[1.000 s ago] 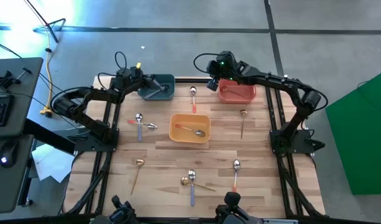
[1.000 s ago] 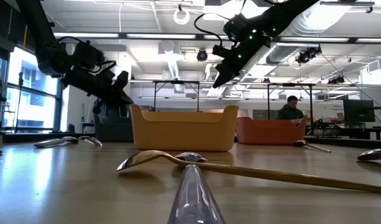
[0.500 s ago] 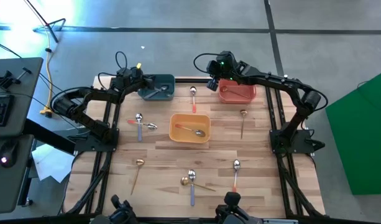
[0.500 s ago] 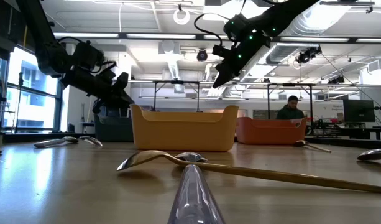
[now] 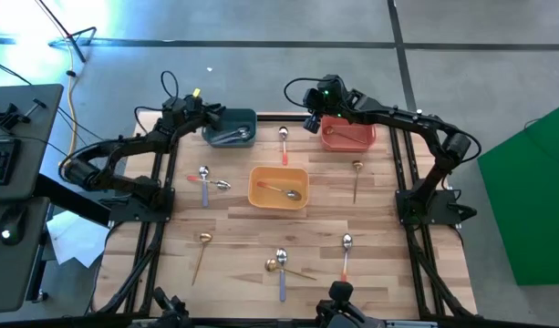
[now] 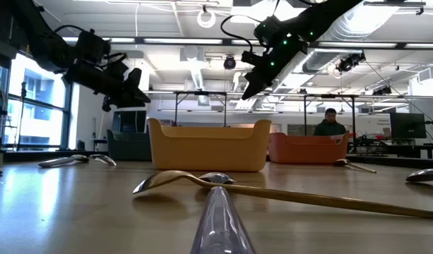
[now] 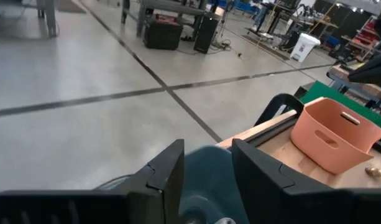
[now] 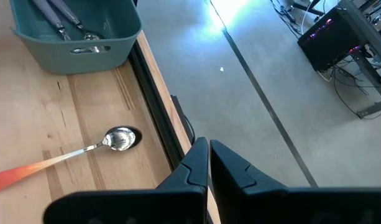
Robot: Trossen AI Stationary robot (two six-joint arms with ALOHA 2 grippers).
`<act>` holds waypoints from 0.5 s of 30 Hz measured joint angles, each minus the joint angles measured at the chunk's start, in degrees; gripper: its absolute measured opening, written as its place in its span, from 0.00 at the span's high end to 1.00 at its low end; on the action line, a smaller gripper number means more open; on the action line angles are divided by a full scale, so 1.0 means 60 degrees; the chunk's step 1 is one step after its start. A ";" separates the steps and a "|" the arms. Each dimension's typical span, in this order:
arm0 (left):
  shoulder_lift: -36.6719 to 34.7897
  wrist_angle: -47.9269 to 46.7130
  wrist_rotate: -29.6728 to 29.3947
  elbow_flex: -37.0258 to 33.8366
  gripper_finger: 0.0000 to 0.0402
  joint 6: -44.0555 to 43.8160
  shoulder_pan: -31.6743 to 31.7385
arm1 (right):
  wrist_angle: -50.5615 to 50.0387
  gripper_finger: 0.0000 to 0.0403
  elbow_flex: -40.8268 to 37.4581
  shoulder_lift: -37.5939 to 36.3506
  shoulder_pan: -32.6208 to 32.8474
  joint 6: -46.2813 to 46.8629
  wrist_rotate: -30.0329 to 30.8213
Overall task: Sort silverware by color (type)
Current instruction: Put the gold spoon into the orange bin
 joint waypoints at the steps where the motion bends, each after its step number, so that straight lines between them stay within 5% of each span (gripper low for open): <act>1: -0.0132 -0.0056 0.0000 -0.0004 0.70 0.0111 0.0000 | 0.0000 1.00 0.0000 0.0000 0.0000 0.0000 0.0000; 9: -0.0695 -0.0180 -0.0022 -0.0004 0.79 0.0693 -0.0197 | 0.0080 1.00 -0.0012 0.0000 0.0000 0.0069 -0.0163; 15: -0.0719 0.0413 -0.0595 -0.0413 0.87 0.1131 -0.0654 | 0.2504 1.00 -0.1018 0.0000 -0.0066 0.0425 -0.2064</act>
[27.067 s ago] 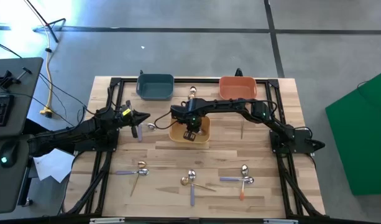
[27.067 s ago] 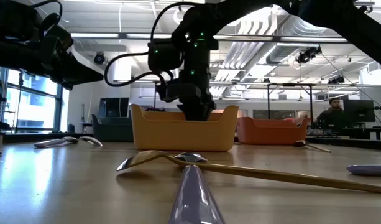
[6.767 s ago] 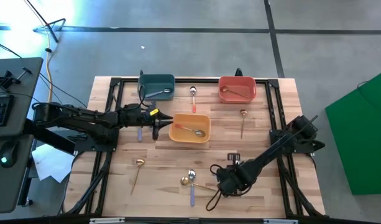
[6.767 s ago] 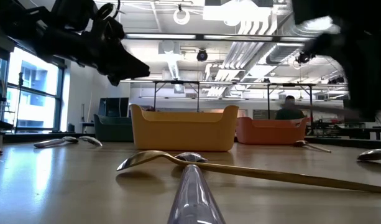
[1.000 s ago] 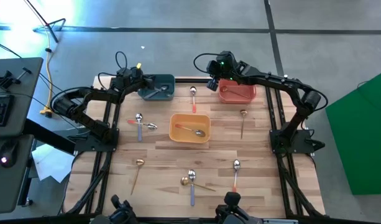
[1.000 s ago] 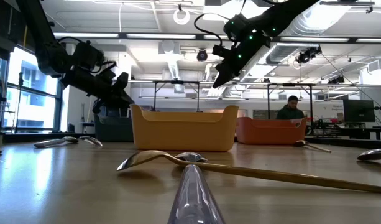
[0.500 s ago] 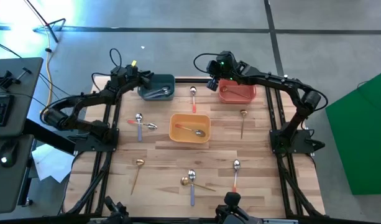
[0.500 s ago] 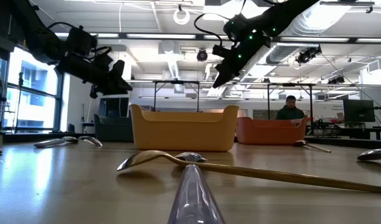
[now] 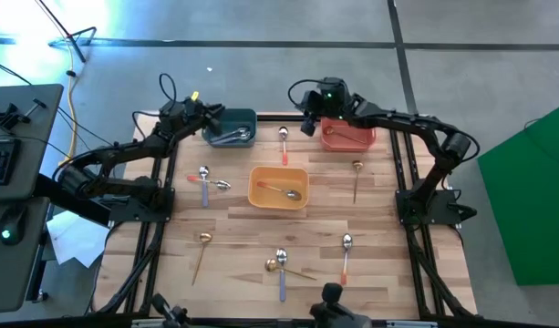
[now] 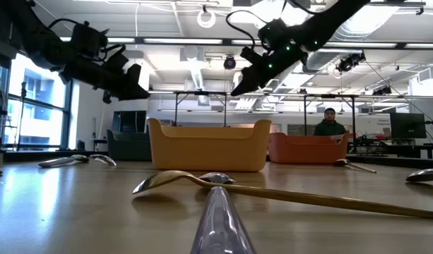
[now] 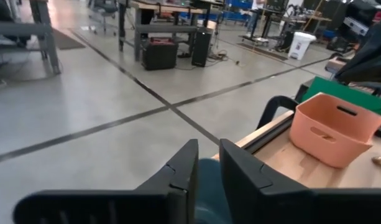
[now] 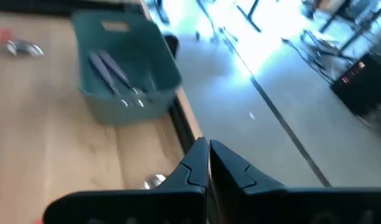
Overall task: Sort silverware by color (type)
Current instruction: Put the gold spoon into the orange bin
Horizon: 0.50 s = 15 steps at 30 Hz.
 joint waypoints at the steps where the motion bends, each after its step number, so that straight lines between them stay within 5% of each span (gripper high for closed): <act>1: 0.0003 0.0143 -0.0094 -0.0100 0.89 0.0074 -0.0076 | 0.0418 1.00 -0.0214 0.0000 0.0004 0.0199 -0.0124; 6: 0.0000 0.0343 -0.0116 -0.0267 0.96 0.0290 -0.0392 | 0.1612 1.00 -0.0914 0.0004 0.0057 0.0710 -0.0130; 15: 0.0004 0.0367 -0.0112 -0.0308 0.99 0.0779 -0.1106 | 0.1115 1.00 -0.0975 0.0003 0.0994 0.0492 0.0627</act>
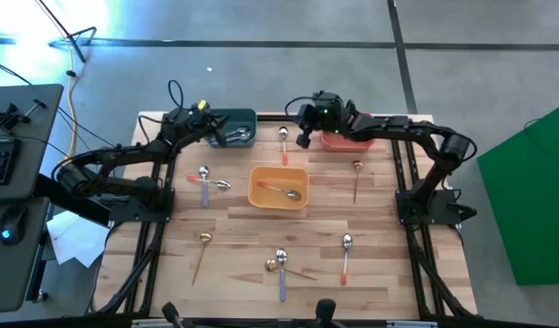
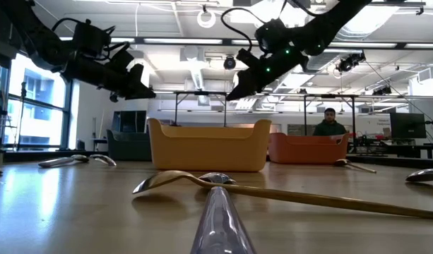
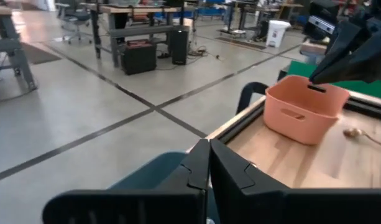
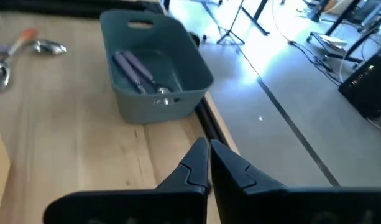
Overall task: Sort silverware by color (type)
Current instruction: Put the gold spoon into the orange bin
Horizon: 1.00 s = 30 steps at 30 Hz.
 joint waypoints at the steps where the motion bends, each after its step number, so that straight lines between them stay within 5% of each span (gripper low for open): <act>1: 0.0000 -0.0004 0.0000 0.0000 0.99 0.0112 -0.0114 | -0.0154 1.00 0.0000 -0.0020 0.0121 -0.0014 0.0208; 13: 0.0004 0.0805 0.0010 -0.0380 1.00 0.0720 -0.1038 | -0.4543 1.00 0.0000 -0.1250 0.1333 0.1548 0.1271; 24: 0.0007 0.1792 -0.0025 -0.1023 1.00 0.0310 -0.1060 | -1.0297 1.00 0.0004 -0.1512 0.2676 0.7008 0.1908; 30: 0.0047 0.1883 -0.0023 -0.1027 1.00 0.0528 -0.1060 | -1.1038 1.00 0.0004 -0.1512 0.3384 0.9306 0.2007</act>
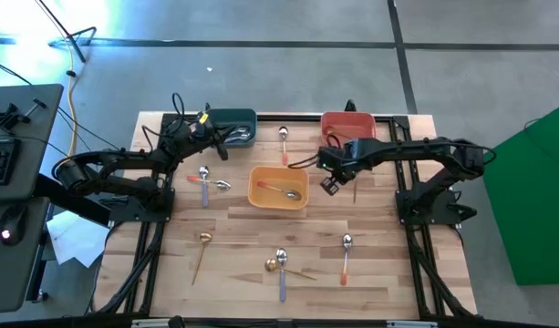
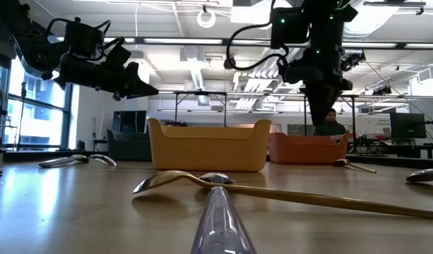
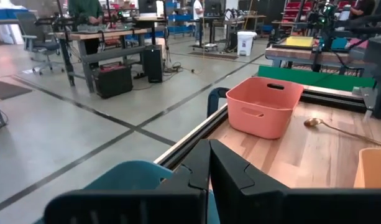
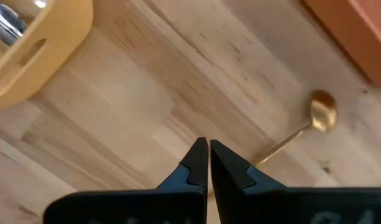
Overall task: Sort silverware by color (type)
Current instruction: Put the gold spoon into the orange bin
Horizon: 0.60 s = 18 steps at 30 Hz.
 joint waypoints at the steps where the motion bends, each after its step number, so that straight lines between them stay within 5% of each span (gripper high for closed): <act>1: 0.0000 0.0026 -0.0003 0.0000 1.00 0.0000 0.0000 | 0.0005 1.00 0.0000 0.0000 0.0127 0.0171 -0.0009; 11: 0.0000 -0.0112 0.0743 0.0000 1.00 -0.0073 -0.0008 | 0.1018 0.99 0.0000 0.0000 0.1626 0.0401 -0.0943; 18: 0.0004 -0.0203 0.1250 0.0000 1.00 -0.0056 -0.0657 | 0.2304 0.84 0.0000 0.0006 0.3335 0.1085 -0.0745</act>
